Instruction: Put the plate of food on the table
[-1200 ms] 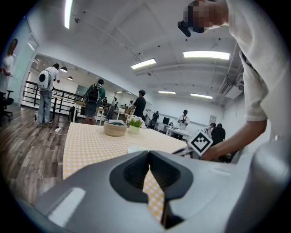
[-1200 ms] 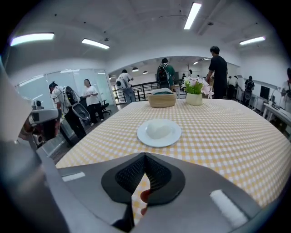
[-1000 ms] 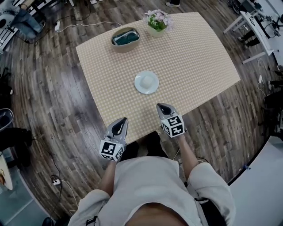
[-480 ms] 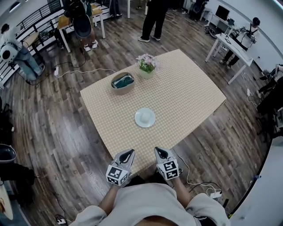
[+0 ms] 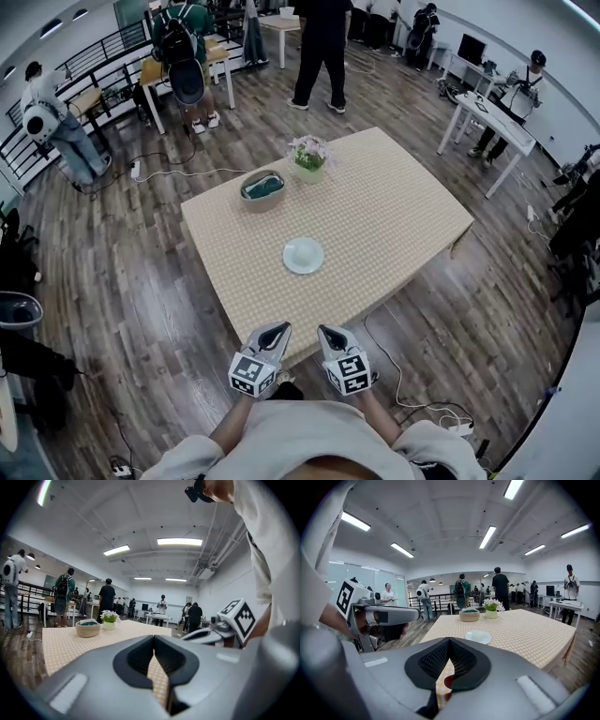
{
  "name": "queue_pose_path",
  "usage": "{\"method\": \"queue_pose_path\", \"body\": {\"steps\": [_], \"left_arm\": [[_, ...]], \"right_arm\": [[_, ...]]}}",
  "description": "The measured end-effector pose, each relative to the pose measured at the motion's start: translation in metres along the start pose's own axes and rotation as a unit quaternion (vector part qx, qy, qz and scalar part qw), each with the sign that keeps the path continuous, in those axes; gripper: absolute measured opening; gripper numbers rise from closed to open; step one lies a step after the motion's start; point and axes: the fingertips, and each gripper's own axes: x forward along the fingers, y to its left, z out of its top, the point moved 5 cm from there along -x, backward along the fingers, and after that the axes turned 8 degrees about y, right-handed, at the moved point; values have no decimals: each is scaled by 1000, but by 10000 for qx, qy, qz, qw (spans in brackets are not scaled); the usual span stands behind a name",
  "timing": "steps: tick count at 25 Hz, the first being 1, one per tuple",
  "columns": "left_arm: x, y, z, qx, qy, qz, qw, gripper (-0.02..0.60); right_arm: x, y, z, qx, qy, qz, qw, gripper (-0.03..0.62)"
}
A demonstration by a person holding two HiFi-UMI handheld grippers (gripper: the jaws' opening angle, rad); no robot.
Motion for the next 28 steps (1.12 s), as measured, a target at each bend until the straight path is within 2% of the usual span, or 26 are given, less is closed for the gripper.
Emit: {"method": "queue_pose_path", "body": {"steps": [14, 24, 28], "left_arm": [[-38, -115, -20, -48, -169, 481, 9987, 11], [-55, -161, -20, 70, -353, 576, 9977, 10], [-49, -172, -7, 201, -469, 581, 9970, 10]], "right_arm": [[-110, -5, -55, -70, -127, -62, 9999, -3], [-143, 8, -65, -144, -297, 80, 9994, -3], [-151, 1, -56, -264, -412, 57, 9988, -3]]}}
